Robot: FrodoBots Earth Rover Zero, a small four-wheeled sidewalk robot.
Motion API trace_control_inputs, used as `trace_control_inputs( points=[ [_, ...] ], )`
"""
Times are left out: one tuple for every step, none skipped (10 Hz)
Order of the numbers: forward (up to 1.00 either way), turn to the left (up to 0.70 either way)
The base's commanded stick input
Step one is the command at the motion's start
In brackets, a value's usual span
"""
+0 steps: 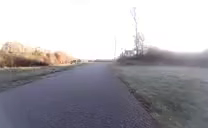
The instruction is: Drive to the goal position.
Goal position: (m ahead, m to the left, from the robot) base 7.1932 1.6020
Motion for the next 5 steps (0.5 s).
trace_control_inputs(
  points=[
    [1.00,0.05],
    [1.00,0.05],
    [1.00,0.05],
    [1.00,0.05],
    [1.00,0.04]
  ],
)
